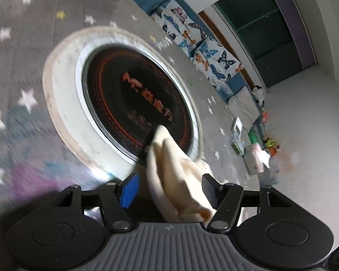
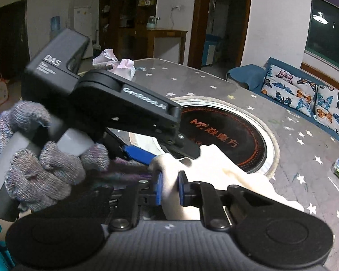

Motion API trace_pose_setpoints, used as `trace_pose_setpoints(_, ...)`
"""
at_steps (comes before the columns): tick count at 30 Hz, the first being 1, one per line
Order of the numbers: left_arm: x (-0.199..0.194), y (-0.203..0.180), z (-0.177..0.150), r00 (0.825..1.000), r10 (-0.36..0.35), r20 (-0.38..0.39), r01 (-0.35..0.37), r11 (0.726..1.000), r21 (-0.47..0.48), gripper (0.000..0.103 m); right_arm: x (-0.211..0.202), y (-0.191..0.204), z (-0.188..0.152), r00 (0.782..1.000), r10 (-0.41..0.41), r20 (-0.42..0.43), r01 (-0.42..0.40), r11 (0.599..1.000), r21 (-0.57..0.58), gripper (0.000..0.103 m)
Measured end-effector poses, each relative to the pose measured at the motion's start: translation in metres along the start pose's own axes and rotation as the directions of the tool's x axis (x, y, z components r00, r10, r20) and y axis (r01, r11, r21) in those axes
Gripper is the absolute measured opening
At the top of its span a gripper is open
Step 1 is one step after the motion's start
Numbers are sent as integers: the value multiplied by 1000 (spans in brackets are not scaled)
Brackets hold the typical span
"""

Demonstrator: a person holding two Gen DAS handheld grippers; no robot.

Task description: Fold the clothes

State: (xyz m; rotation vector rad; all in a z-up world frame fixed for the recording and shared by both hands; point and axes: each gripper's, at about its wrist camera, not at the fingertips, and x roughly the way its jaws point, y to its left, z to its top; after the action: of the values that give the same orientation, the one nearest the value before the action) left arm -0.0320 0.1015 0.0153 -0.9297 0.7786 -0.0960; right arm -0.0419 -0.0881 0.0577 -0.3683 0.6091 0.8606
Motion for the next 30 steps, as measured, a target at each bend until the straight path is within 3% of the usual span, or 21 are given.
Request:
trace_pose_setpoints(4, 9, -2, -1, 1000, -7, -4, 7, 999, -37, 63, -2, 0, -2, 1000, 10, 5, -10, 1000, -3, 13)
trace_pose_setpoints(8, 19, 4, -1, 1000, -6, -25, 4, 996, -89, 26, -3, -2, -3, 1000, 21, 15, -22, 1000, 7, 13)
trace_pose_setpoints(9, 21, 7, -1, 1000, -7, -29, 3, 994, -106, 21, -3, -3, -4, 1000, 26, 15, -26, 1000, 10, 13)
trace_pose_setpoints(16, 23, 12, -5, 999, 24, -24, -26, 995, -96, 17, -9, -11, -16, 999, 31, 11, -31, 998, 48, 23)
trace_pose_setpoints(22, 23, 10, -7, 999, 35, -15, -36, 996, -79, 17, -33, -44, -29, 997, -74, 0, 73, 989, 129, 28)
trace_pose_setpoints(26, 23, 9, -8, 999, 42, -11, -43, 997, -65, 17, -49, -90, -47, 983, -181, -32, 183, 947, 263, 32)
trace_pose_setpoints(30, 23, 7, -9, 999, 47, -8, -48, 997, -54, 17, -59, -132, -73, 951, -297, -87, 309, 880, 360, 38)
